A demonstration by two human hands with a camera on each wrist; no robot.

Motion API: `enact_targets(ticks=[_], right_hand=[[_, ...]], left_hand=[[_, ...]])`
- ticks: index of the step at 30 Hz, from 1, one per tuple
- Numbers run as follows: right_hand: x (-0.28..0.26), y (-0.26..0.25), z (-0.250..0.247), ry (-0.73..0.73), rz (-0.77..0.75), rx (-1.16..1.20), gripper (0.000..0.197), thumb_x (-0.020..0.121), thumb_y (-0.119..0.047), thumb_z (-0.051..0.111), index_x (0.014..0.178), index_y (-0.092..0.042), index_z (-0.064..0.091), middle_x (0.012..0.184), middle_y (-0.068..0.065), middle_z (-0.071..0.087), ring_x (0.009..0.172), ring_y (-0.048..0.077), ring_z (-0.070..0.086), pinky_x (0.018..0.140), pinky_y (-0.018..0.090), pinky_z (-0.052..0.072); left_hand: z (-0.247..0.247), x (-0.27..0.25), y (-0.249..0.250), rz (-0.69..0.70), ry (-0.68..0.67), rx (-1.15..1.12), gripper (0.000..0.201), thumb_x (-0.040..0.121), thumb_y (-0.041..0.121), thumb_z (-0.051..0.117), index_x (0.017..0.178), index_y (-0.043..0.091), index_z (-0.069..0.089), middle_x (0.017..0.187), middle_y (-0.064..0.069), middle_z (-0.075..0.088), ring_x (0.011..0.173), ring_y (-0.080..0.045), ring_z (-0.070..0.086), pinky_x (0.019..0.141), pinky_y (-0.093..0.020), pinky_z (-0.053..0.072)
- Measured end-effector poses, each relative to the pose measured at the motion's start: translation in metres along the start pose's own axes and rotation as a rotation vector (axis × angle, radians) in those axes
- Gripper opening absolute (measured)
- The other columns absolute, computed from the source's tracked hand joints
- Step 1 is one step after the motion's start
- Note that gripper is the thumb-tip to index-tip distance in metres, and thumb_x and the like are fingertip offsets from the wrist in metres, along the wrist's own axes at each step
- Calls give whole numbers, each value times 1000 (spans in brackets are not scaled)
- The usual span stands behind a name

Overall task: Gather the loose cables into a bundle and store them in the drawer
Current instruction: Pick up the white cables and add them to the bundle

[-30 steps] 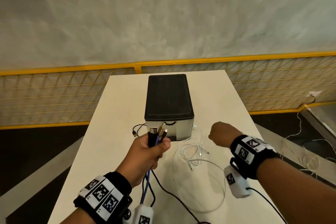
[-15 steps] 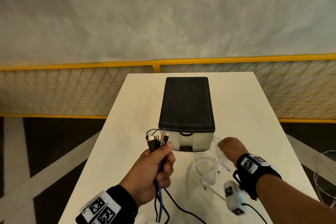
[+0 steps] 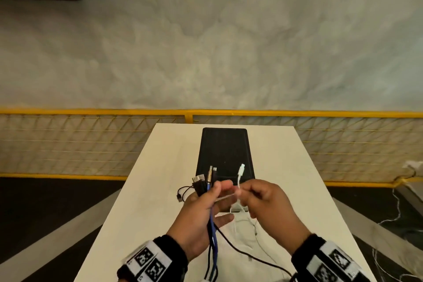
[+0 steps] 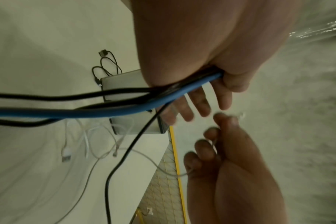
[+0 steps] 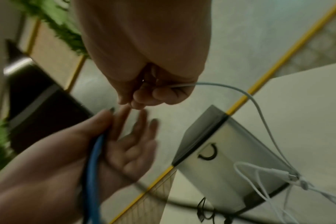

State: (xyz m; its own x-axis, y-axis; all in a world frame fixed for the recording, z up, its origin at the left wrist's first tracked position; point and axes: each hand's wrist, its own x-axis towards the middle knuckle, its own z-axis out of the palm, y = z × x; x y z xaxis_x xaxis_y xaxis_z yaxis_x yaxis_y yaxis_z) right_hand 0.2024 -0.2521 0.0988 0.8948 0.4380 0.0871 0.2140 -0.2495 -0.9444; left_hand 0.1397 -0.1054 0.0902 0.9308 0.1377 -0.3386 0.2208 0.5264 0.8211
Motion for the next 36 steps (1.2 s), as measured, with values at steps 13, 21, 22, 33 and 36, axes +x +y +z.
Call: enact_targets(ticks=[13,21,22,33,36], right_hand=[[-35,-24,29,-29,-230,-211,22,90,-10,59,76,-21,70,78,-9,68,74,5,65,66,14,49],[-33,-33,31,-32,-154,-269,24,81,-11,66,61,-24,68,68,-16,68,68,1,64,61,9,45],[-33,-34,30,-20,-131,-245,24,81,-11,67,60,-24,69,67,-19,68,67,0,64,60,7,44],[-35,-20,22,138,-92,-287,13,81,-28,71,69,-27,70,72,-10,66,72,2,60,63,12,44],[-32,-8,0,183,141,-231,40,92,-37,58,60,-15,65,57,-2,63,55,8,54,58,25,42]], left_hand=[[9,-36,9,-6,-89,133,27,99,27,52,112,20,75,110,-9,75,103,-22,67,105,-49,47],[12,-38,2,95,73,78,32,100,29,51,108,7,72,102,-15,77,93,-23,73,94,-47,56],[11,-38,1,90,78,71,32,100,30,51,107,7,73,102,-15,77,96,-25,73,95,-49,55],[11,-33,2,101,99,-2,31,100,26,51,105,3,71,104,-15,77,102,-27,71,101,-51,47],[5,-28,13,135,140,-37,31,100,26,49,103,3,69,105,-17,76,101,-29,73,89,-43,53]])
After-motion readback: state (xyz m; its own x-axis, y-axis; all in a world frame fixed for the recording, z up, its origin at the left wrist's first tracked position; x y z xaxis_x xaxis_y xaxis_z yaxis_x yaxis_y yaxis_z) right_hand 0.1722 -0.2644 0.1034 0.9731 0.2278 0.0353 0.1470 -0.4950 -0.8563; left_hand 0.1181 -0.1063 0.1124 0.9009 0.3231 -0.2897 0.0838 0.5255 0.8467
